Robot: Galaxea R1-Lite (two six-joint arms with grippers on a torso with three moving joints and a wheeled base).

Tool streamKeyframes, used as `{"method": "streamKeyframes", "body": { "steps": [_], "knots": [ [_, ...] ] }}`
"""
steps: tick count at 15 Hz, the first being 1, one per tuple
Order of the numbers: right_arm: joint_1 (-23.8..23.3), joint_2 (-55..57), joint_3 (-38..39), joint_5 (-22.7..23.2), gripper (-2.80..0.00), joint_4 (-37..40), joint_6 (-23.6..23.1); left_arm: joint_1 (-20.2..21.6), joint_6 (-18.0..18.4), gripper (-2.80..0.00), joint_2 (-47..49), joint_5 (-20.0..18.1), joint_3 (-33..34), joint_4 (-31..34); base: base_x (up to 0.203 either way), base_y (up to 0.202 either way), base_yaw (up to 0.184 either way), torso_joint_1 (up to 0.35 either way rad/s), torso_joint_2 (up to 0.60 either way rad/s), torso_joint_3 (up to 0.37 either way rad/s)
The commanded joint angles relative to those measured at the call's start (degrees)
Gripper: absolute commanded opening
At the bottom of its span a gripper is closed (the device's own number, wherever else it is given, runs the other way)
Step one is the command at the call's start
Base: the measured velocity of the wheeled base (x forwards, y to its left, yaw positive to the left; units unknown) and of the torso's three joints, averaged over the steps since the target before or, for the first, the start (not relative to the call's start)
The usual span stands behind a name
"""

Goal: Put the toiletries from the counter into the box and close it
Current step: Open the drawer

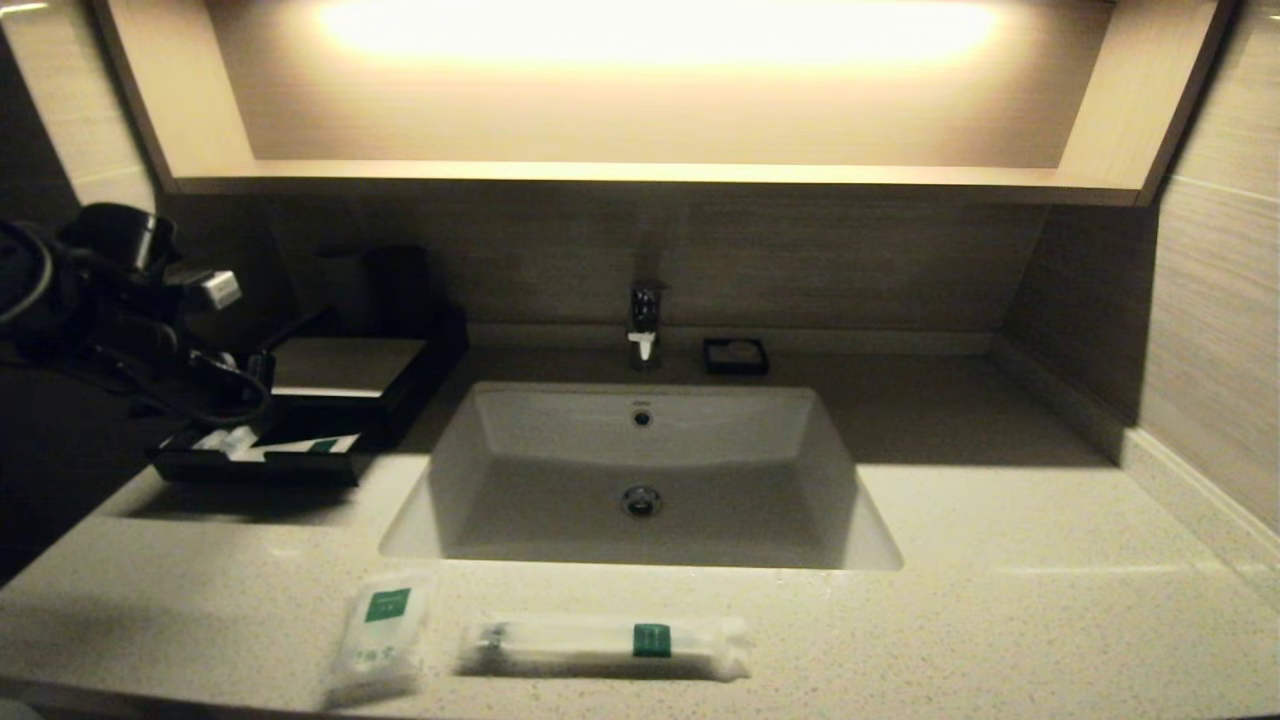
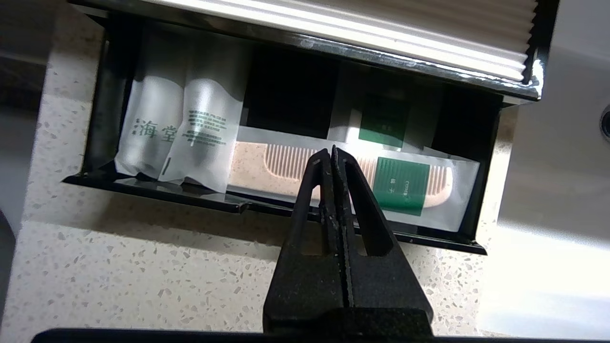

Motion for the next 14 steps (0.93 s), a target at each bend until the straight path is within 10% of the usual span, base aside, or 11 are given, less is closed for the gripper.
{"method": "streamKeyframes", "body": {
  "steps": [1,14],
  "knots": [
    [0.0,0.0,0.1,0.0,-2.80,0.0,0.0,-0.1,0.0,-2.80,1.1,-0.3,0.0,0.1,0.000,0.000,0.000,0.000,0.00,0.000],
    [0.0,0.0,0.1,0.0,-2.80,0.0,0.0,-1.7,-0.4,-2.80,3.5,-0.4,0.0,0.2,0.000,0.000,0.000,0.000,0.00,0.000]
  ]
}}
